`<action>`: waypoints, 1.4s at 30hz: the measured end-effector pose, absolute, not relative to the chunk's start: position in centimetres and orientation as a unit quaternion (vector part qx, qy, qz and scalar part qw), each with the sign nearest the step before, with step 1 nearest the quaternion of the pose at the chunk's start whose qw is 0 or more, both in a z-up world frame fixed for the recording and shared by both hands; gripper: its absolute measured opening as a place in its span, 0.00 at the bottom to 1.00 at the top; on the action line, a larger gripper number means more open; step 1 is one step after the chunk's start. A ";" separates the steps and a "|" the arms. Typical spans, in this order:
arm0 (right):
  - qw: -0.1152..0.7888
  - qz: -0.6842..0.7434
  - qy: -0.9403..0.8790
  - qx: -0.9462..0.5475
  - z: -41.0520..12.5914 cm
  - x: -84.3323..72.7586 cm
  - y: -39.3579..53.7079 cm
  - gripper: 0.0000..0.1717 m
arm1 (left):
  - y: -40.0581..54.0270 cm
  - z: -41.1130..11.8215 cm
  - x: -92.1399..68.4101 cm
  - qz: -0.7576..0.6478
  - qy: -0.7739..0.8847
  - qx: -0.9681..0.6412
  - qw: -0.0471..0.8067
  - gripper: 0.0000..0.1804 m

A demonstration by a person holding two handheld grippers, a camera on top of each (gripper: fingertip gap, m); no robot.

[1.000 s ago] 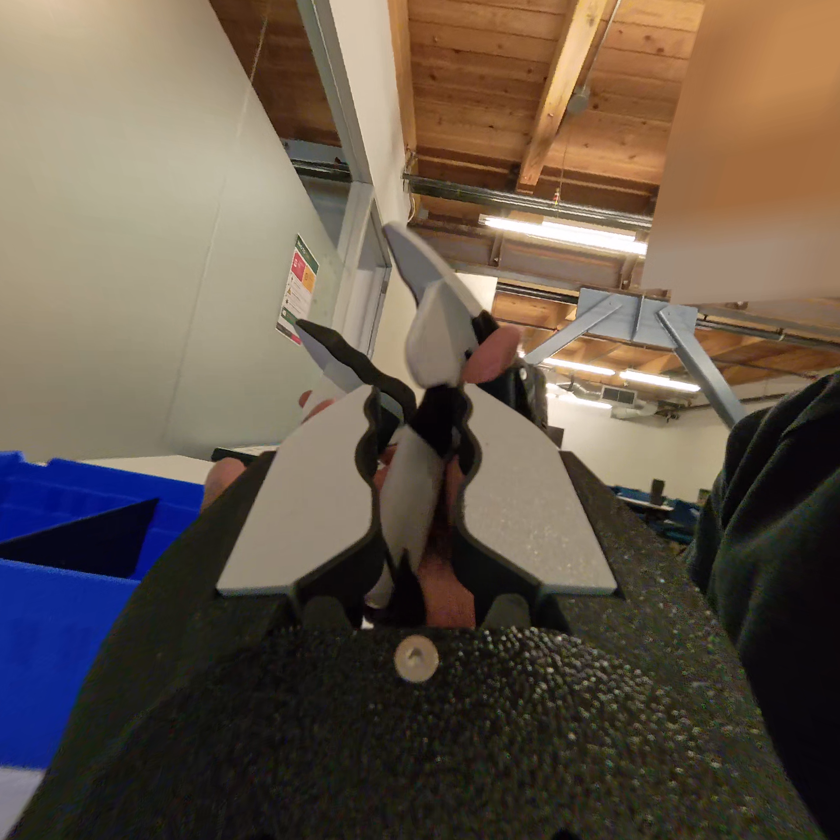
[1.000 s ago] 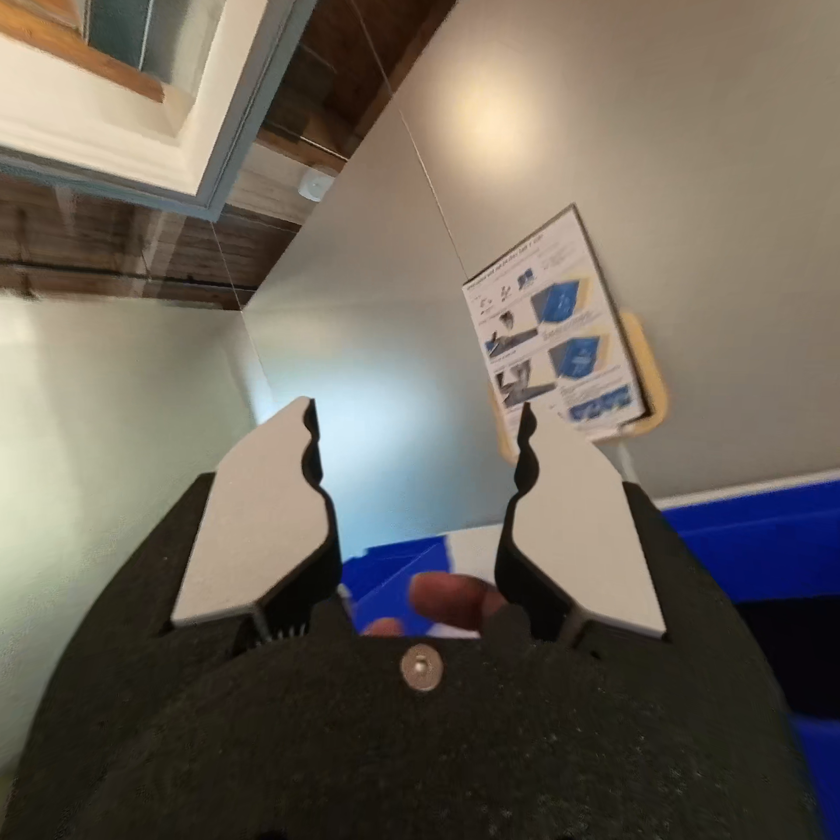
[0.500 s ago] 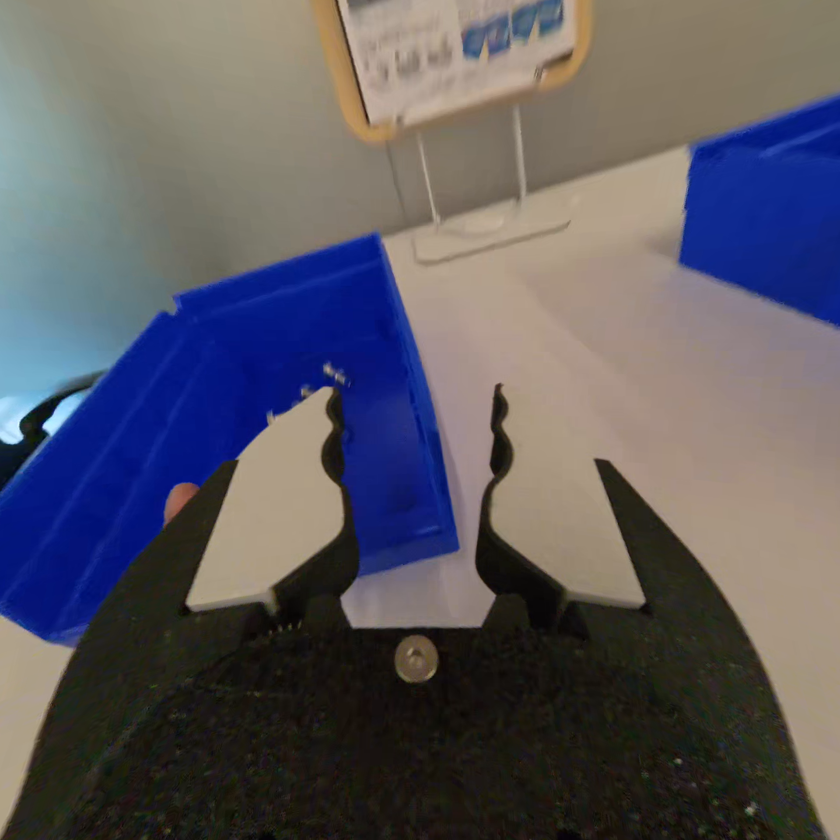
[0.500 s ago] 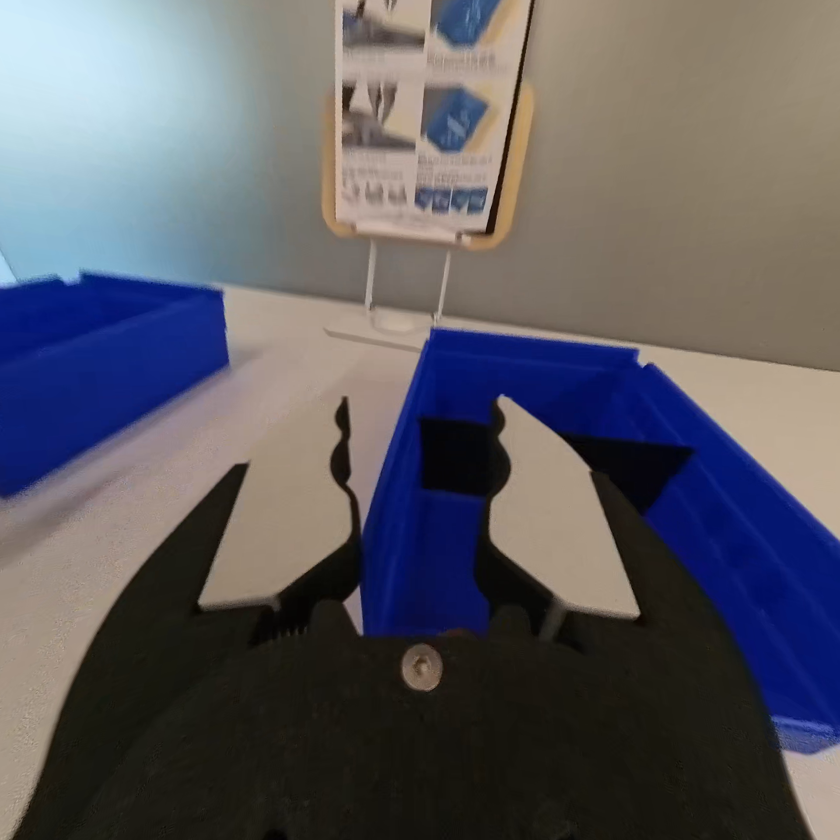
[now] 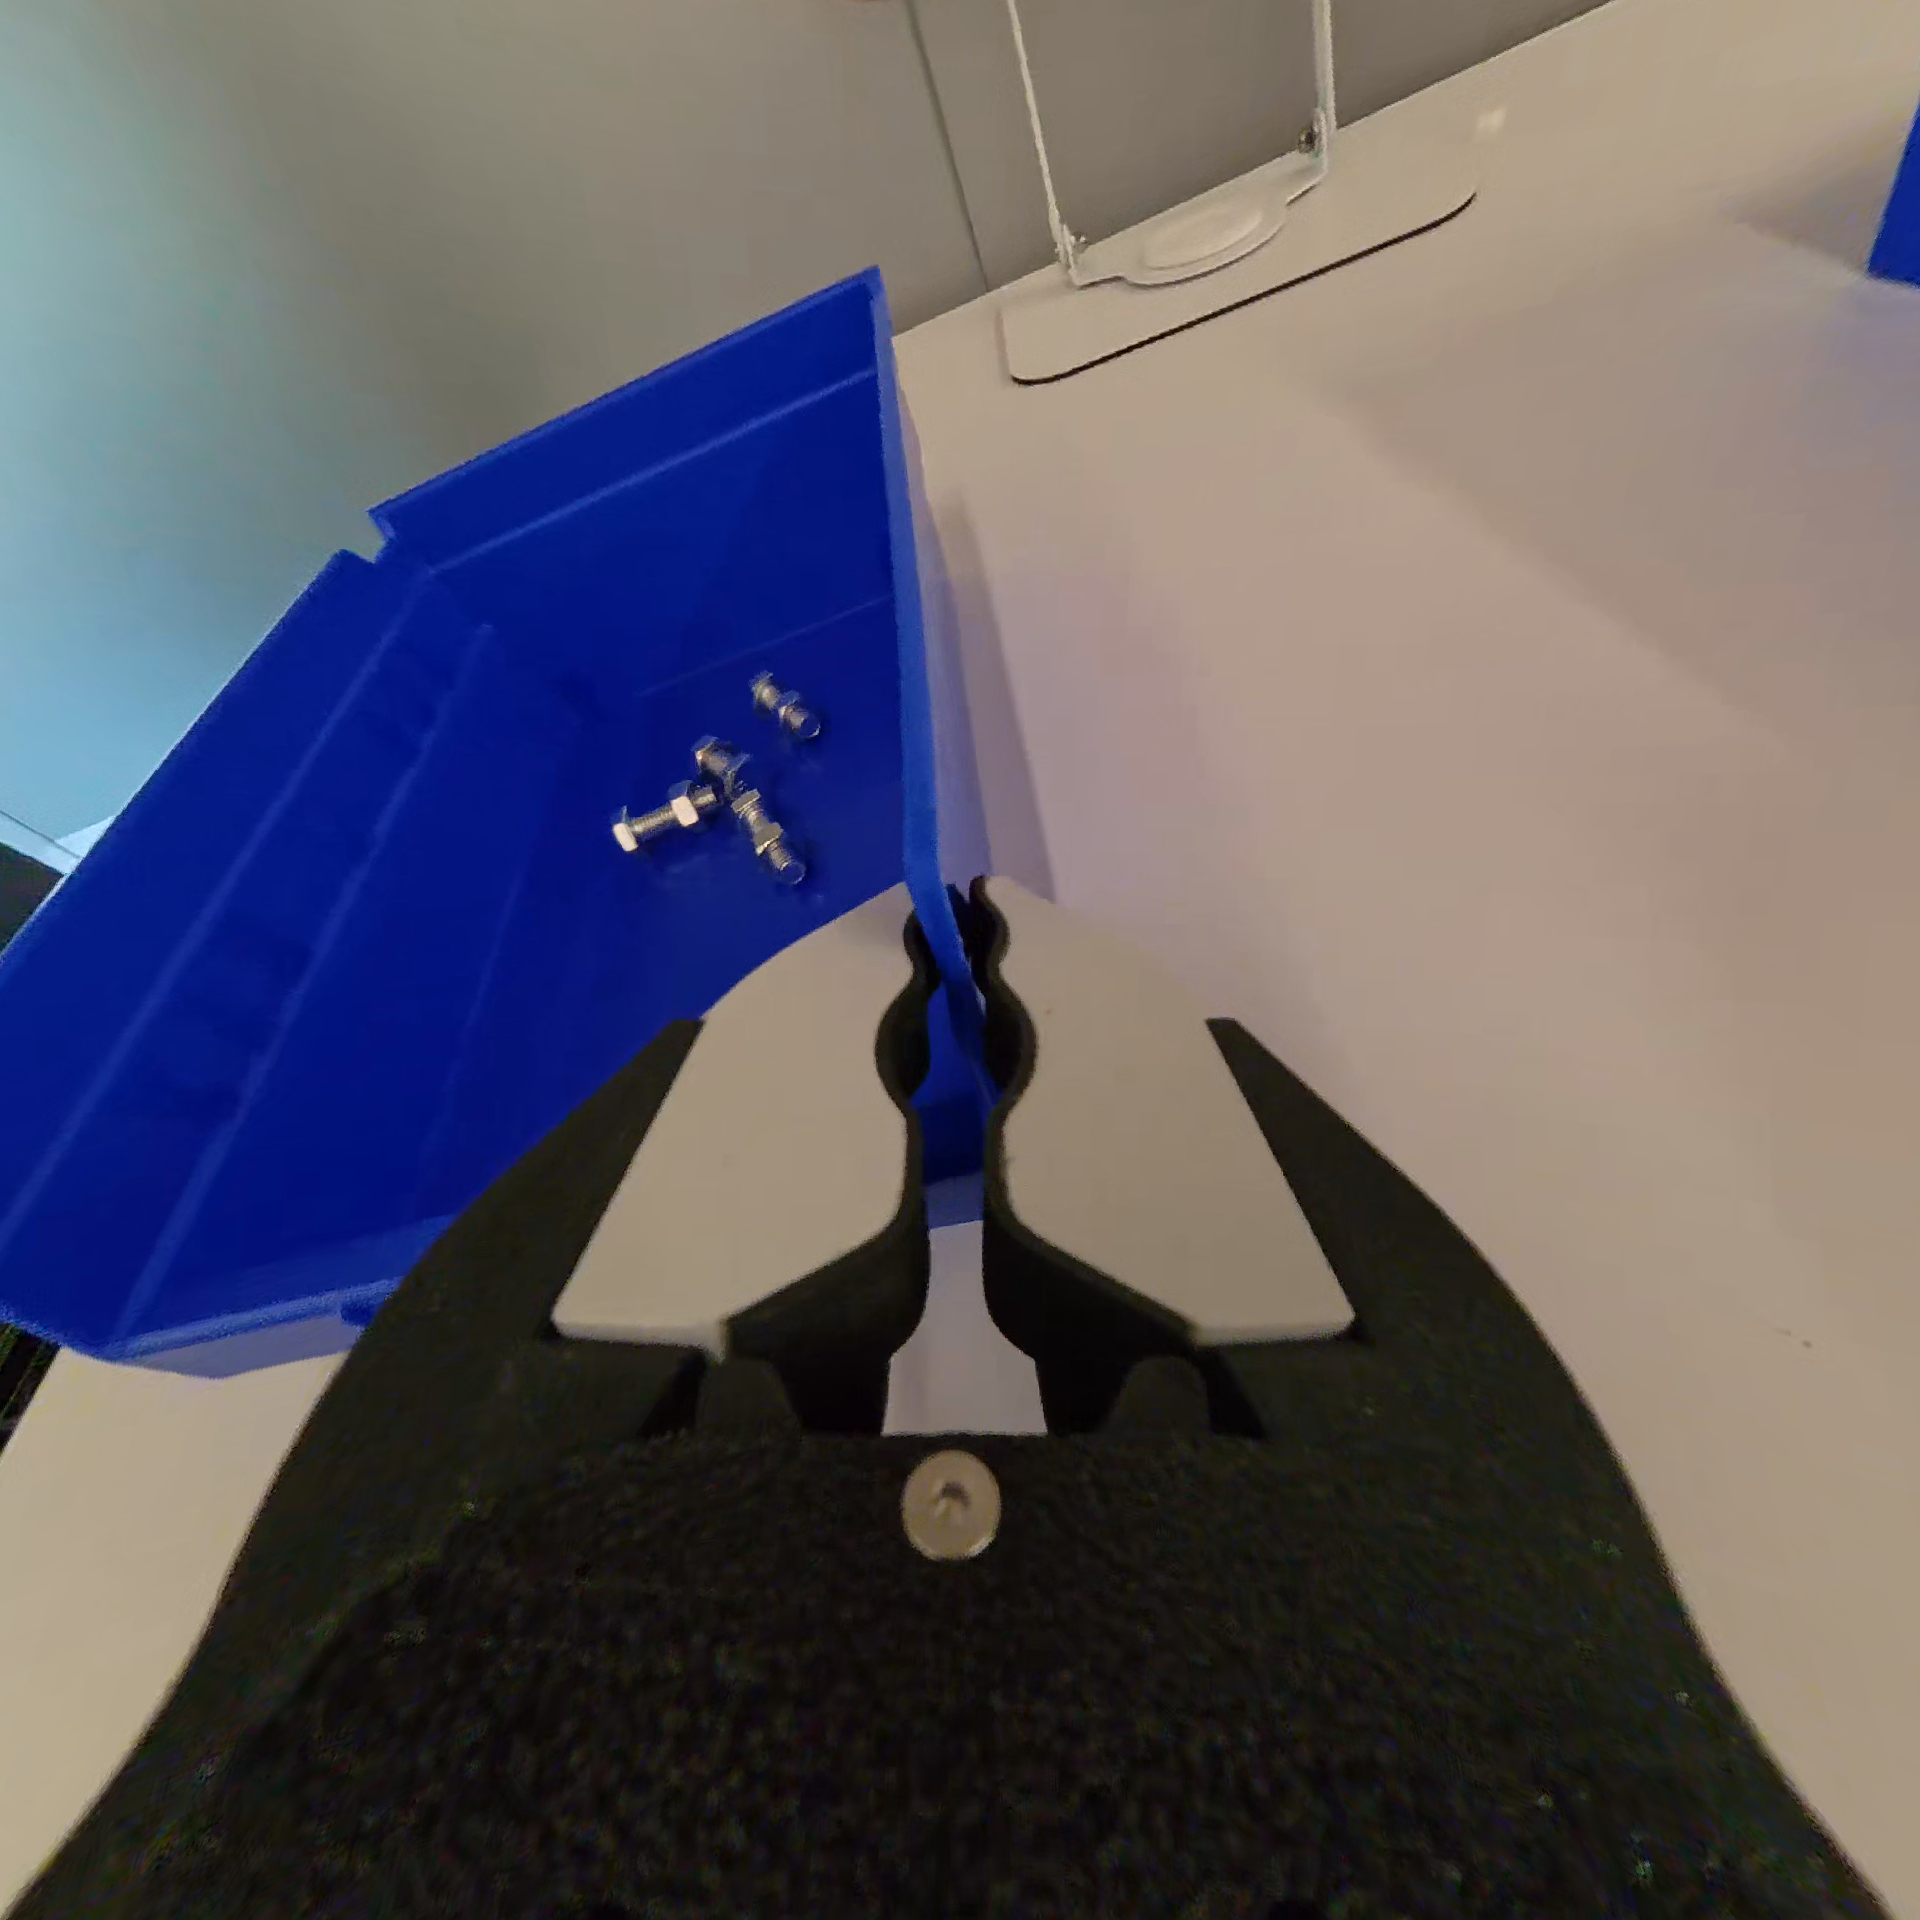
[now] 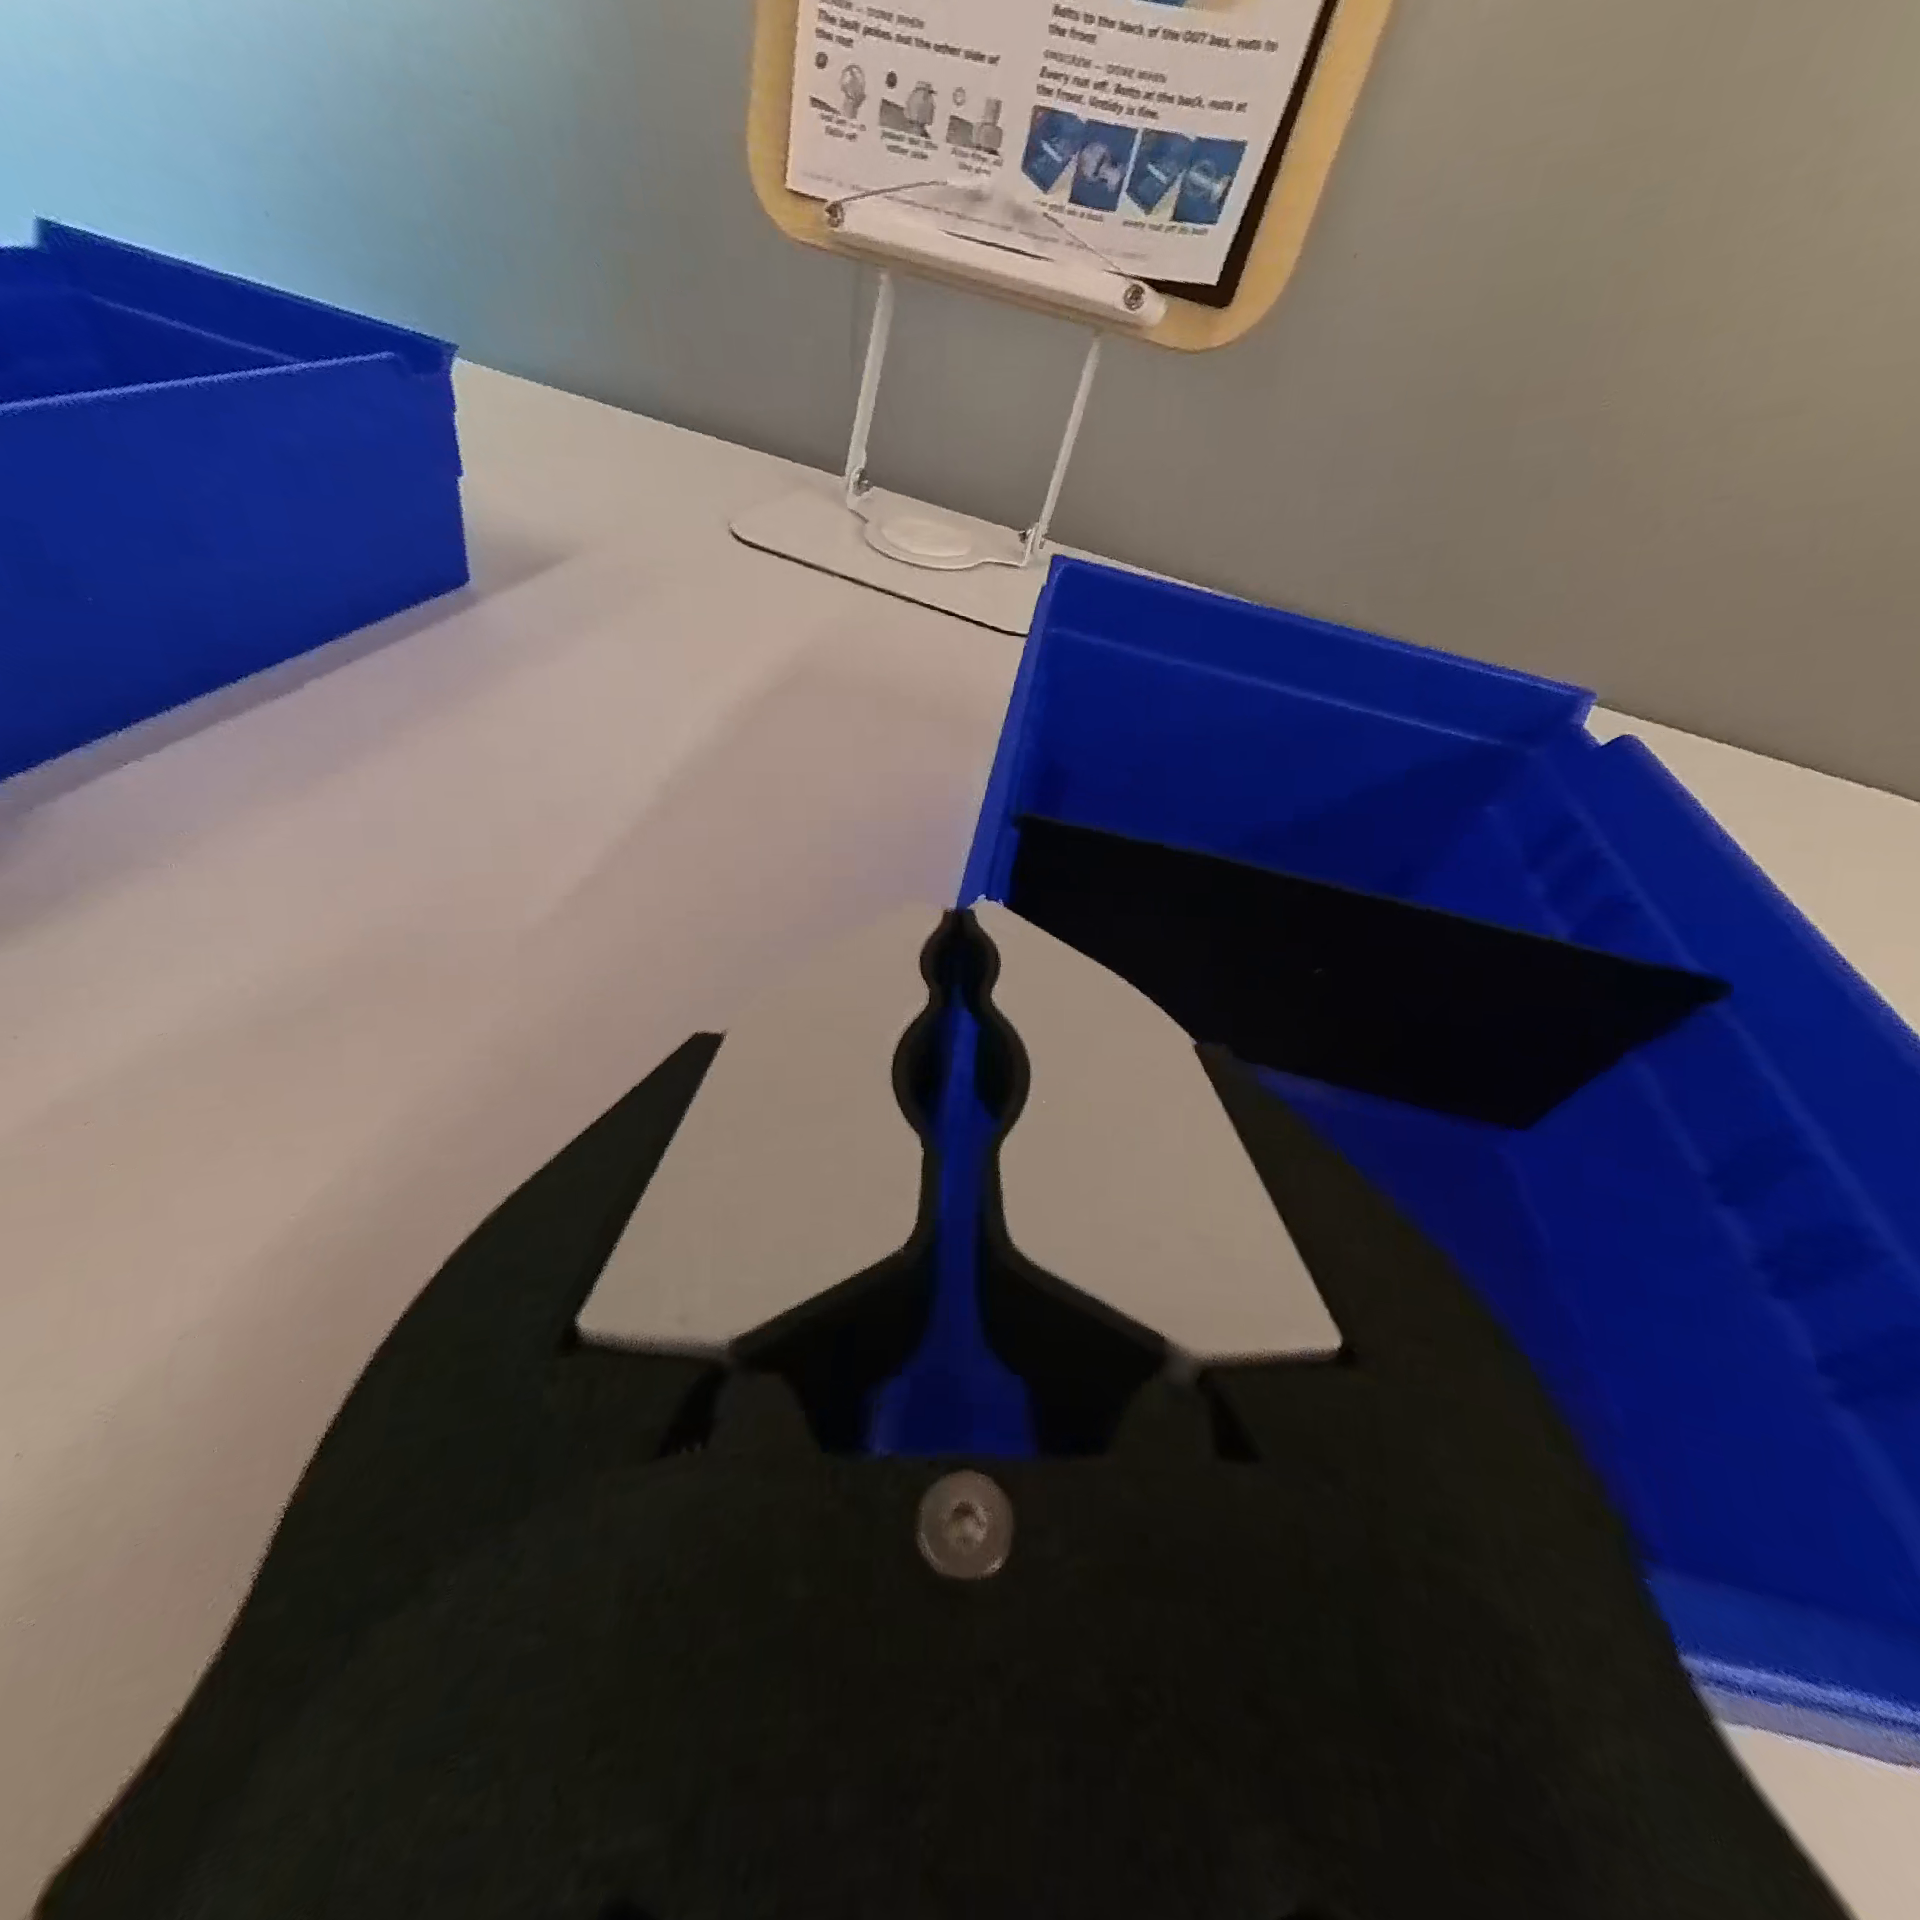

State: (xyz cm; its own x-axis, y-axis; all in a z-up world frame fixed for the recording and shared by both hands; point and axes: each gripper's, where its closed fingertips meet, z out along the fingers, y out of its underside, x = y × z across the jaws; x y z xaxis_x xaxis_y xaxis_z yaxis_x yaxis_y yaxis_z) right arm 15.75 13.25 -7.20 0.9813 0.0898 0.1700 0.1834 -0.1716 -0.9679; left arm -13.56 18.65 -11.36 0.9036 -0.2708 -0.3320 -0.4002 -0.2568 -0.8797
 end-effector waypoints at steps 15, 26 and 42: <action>0.632 -0.111 -0.006 -0.767 -7.2 22.4 17.9 0.00 | 20.9 -11.3 -14.1 0.060 0.188 -0.792 0.579 0.02; 0.627 -0.145 0.024 -0.765 -7.3 26.0 18.1 0.00 | 21.7 -11.2 -14.8 0.054 0.168 -0.797 0.578 0.02; 0.678 -0.039 0.037 -0.733 -4.4 22.0 16.6 0.19 | 15.7 0.2 -6.8 -0.218 0.140 -0.652 0.712 0.01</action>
